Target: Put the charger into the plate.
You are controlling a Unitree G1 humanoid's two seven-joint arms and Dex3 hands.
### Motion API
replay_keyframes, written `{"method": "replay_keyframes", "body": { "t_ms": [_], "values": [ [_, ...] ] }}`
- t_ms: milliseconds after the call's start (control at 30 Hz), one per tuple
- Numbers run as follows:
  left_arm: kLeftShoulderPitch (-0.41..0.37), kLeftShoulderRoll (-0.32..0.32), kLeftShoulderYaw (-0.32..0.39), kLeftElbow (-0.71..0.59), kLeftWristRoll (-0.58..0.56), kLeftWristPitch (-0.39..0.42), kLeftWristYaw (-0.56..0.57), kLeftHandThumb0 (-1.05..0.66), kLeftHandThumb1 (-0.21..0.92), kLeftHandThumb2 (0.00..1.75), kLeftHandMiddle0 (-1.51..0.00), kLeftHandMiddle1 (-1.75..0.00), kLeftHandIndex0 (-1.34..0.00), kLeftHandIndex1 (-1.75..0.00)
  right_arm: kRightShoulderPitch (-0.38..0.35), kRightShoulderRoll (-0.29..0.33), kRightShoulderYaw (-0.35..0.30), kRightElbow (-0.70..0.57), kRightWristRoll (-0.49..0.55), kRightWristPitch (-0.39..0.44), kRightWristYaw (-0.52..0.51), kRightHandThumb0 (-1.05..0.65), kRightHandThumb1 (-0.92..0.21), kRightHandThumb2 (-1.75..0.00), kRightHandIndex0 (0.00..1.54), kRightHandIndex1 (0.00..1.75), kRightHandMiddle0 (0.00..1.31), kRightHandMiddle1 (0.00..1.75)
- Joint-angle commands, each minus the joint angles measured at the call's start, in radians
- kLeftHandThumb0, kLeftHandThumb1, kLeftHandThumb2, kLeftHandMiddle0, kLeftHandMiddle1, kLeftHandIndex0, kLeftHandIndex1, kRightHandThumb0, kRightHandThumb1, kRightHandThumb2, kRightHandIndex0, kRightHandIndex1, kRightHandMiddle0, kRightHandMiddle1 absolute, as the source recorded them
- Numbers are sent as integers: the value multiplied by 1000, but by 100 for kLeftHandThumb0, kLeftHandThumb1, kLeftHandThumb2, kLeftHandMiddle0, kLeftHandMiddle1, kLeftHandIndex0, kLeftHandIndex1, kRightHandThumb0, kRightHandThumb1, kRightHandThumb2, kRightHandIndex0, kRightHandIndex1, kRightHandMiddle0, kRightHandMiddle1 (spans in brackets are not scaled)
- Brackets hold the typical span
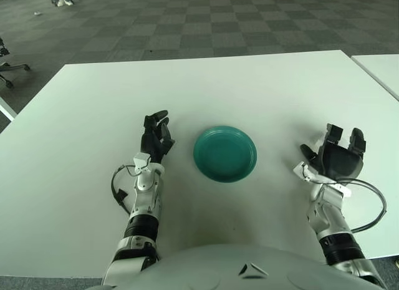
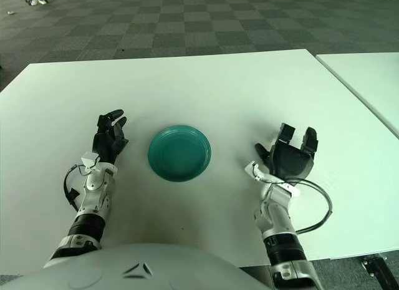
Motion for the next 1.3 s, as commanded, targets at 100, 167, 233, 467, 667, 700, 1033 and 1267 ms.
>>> {"method": "replay_keyframes", "body": {
  "t_ms": [100, 167, 233, 467, 667, 700, 1033, 1267],
  "values": [
    [92, 14, 9, 72, -10, 42, -1, -78, 92, 88, -18, -45, 0, -103, -4, -44, -34, 71, 53, 27, 29, -105, -92, -75, 16, 2, 0, 54],
    [91, 16, 7, 72, -8, 41, -2, -78, 92, 88, -18, -44, 0, -102, -13, -54, -41, 97, 63, 29, 25, -105, -92, -73, 16, 2, 0, 54],
    [89, 19, 7, 73, -10, 42, -4, -78, 92, 88, -18, -43, 0, -100, -19, -56, -38, 107, 68, 33, 21, -105, -92, -72, 17, 2, 0, 54],
    [82, 23, 6, 67, -23, 60, -18, -77, 92, 87, -18, -40, 0, -99, -98, -106, -37, 188, 95, 47, 60, -105, -92, -69, 19, 2, 0, 53],
    [82, 20, 2, 53, -30, 64, -25, -78, 92, 87, -19, -39, 0, -99, -188, -177, -35, 310, 147, 11, 117, -105, -92, -68, 20, 2, 0, 50],
    [82, 20, 2, 52, -30, 65, -25, -78, 92, 87, -19, -39, 0, -98, -194, -181, -32, 320, 151, 10, 119, -105, -92, -68, 21, 2, 0, 50],
    [48, 29, 18, 121, -49, 57, -46, -78, 92, 89, -18, -38, 0, -102, -251, -209, 38, 421, 177, -4, 167, -105, -92, -72, 24, 2, 0, 57],
    [15, 49, 36, 189, -61, 38, -66, -77, 92, 89, -20, -38, -3, -106, -286, -194, 95, 531, 204, -67, 186, -105, -92, -76, 28, 3, 0, 61]
  ]
}}
